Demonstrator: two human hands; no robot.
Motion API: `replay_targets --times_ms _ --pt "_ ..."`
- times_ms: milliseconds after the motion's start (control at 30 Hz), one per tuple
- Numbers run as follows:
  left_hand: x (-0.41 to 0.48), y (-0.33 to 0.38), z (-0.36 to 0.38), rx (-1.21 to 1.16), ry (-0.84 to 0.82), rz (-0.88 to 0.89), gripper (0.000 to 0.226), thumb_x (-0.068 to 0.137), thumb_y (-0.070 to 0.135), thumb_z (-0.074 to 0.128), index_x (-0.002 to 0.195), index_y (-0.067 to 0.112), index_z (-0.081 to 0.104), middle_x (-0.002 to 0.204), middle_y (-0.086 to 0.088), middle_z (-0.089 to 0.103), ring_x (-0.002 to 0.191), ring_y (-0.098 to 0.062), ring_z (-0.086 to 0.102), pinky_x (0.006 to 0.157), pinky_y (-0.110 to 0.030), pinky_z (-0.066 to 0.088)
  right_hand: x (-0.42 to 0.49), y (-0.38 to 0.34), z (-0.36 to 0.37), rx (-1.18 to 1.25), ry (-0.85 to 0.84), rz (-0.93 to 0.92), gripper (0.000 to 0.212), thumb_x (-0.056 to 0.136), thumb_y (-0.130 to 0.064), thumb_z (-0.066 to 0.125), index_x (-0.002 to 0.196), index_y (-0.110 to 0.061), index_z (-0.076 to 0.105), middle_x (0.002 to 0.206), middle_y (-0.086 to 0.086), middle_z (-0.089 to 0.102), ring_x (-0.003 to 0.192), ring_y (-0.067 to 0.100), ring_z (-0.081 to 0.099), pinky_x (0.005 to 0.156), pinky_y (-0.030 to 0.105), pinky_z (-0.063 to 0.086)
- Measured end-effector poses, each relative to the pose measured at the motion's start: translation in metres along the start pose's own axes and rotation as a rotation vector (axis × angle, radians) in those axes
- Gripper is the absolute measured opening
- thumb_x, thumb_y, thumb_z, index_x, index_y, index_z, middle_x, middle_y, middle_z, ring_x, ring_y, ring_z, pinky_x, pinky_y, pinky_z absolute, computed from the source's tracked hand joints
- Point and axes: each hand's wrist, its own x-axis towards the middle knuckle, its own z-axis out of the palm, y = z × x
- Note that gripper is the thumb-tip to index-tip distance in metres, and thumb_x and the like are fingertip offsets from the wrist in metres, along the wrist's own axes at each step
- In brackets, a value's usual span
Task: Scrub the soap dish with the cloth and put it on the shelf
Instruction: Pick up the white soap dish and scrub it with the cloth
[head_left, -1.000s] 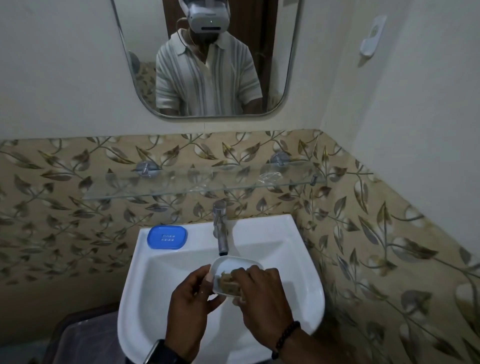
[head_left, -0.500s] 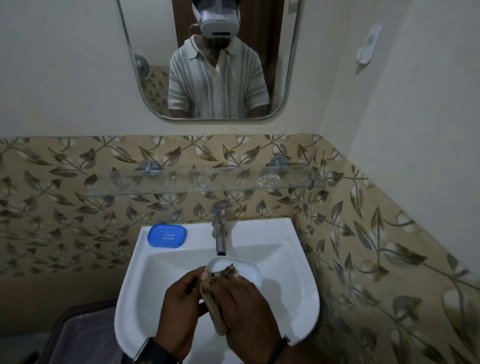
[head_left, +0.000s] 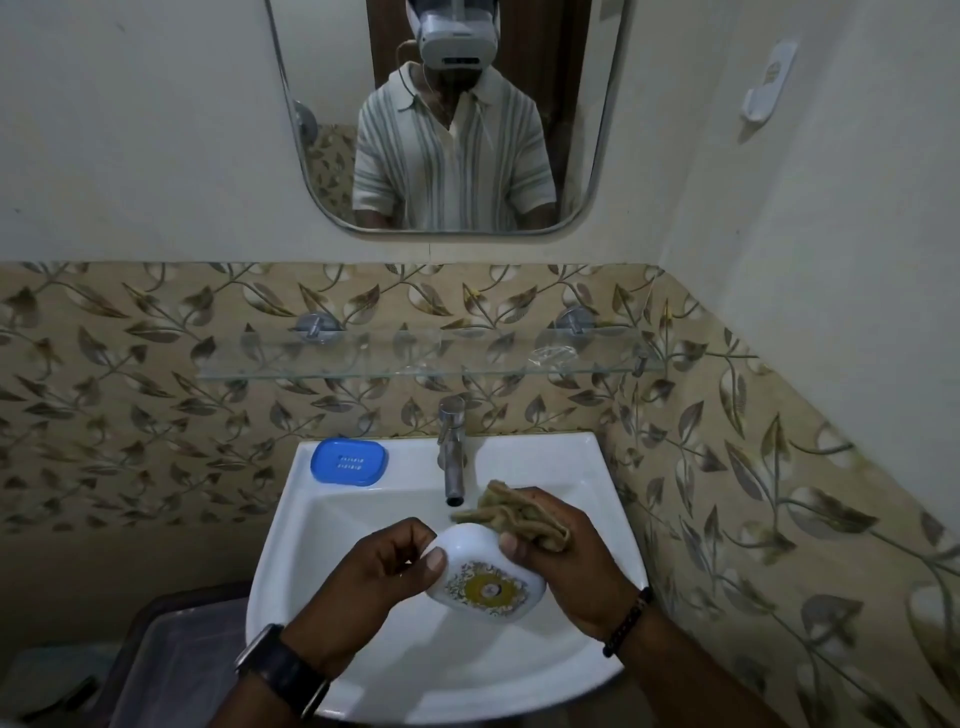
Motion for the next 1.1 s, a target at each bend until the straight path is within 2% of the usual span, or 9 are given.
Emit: replay_targets --times_ms 167,267,333,500,600,667,733,900,1100 --pt "0.009 0.001 0.012 -0.093 0.042 0.012 0.037 0.081 0.03 0.076 0.092 -0.004 0.067 0.095 -0.034 0.069 0.086 -0.031 0.067 0.085 -0.046 0.051 -0.001 0.011 0.023 -0.446 0.396 -0.265 0.027 0.094 -0.009 0.065 0.116 -0.023 0.069 0.121 -0.006 0.067 0.117 0.012 0.062 0.097 0.045 0.051" --pt "0.011 0.004 0.023 -0.047 0.083 0.08 0.019 0.083 0.001 0.071 0.102 0.001 0.074 0.104 -0.024 0.075 0.096 -0.034 0.071 0.091 -0.045 0.054 -0.014 0.005 0.044 -0.731 0.148 -0.527 0.03 0.094 -0.024 0.062 0.124 -0.025 0.067 0.138 -0.009 0.058 0.136 0.019 0.048 0.113 0.041 0.035" --pt "0.012 0.003 0.026 -0.035 0.098 0.115 0.021 0.083 -0.006 0.069 0.101 0.002 0.075 0.104 -0.02 0.076 0.098 -0.035 0.071 0.091 -0.045 0.055 -0.015 0.005 0.039 -0.762 0.076 -0.521 0.039 0.096 -0.043 0.055 0.13 -0.026 0.063 0.142 -0.01 0.054 0.139 0.019 0.044 0.114 0.039 0.031" --pt "0.014 0.002 0.031 -0.218 0.198 0.152 0.04 0.077 0.041 0.075 0.093 0.004 0.071 0.098 -0.03 0.071 0.091 -0.05 0.064 0.084 -0.054 0.05 -0.001 0.009 0.018 -0.169 0.356 -0.134 0.033 0.103 -0.047 0.044 0.125 -0.036 0.066 0.127 -0.005 0.068 0.12 0.021 0.061 0.097 0.045 0.054" --pt "0.015 0.004 0.043 -0.22 0.274 0.223 0.045 0.071 0.053 0.08 0.089 0.012 0.072 0.092 -0.022 0.073 0.084 -0.034 0.069 0.076 -0.044 0.053 0.004 0.005 0.025 0.419 0.426 0.127 0.043 0.092 -0.049 0.061 0.128 -0.026 0.066 0.127 0.008 0.069 0.115 0.031 0.064 0.079 0.042 0.057" --pt "0.015 0.004 0.052 -0.1 0.345 0.28 0.02 0.083 0.038 0.077 0.084 0.019 0.072 0.087 -0.011 0.076 0.078 -0.019 0.069 0.068 -0.027 0.057 0.005 0.005 0.035 0.79 0.47 0.294 0.072 0.086 -0.053 0.068 0.135 -0.002 0.055 0.127 0.022 0.065 0.108 0.04 0.063 0.08 0.049 0.055" --pt "0.017 -0.001 0.056 0.033 0.342 0.298 0.011 0.089 0.012 0.071 0.081 0.02 0.071 0.085 0.001 0.076 0.075 -0.006 0.07 0.065 -0.016 0.055 0.005 0.005 0.043 0.957 0.482 0.376 0.065 0.093 -0.046 0.056 0.134 0.005 0.053 0.119 0.026 0.068 0.099 0.041 0.066 0.079 0.049 0.055" --pt "0.017 -0.019 0.051 0.338 0.161 0.389 0.011 0.089 0.034 0.069 0.097 0.028 0.074 0.101 0.001 0.073 0.094 -0.022 0.069 0.077 -0.04 0.054 0.004 0.008 0.033 0.899 0.524 0.344 0.05 0.092 -0.04 0.058 0.128 -0.007 0.064 0.119 0.025 0.069 0.104 0.04 0.067 0.083 0.049 0.058" --pt "0.017 -0.017 0.046 0.267 0.016 0.336 0.045 0.081 0.055 0.072 0.118 0.029 0.072 0.121 0.004 0.071 0.112 -0.012 0.065 0.092 -0.024 0.049 0.011 -0.002 0.008 0.56 0.403 0.168 0.05 0.082 -0.031 0.08 0.124 -0.008 0.066 0.123 0.022 0.068 0.107 0.032 0.068 0.09 0.048 0.057"
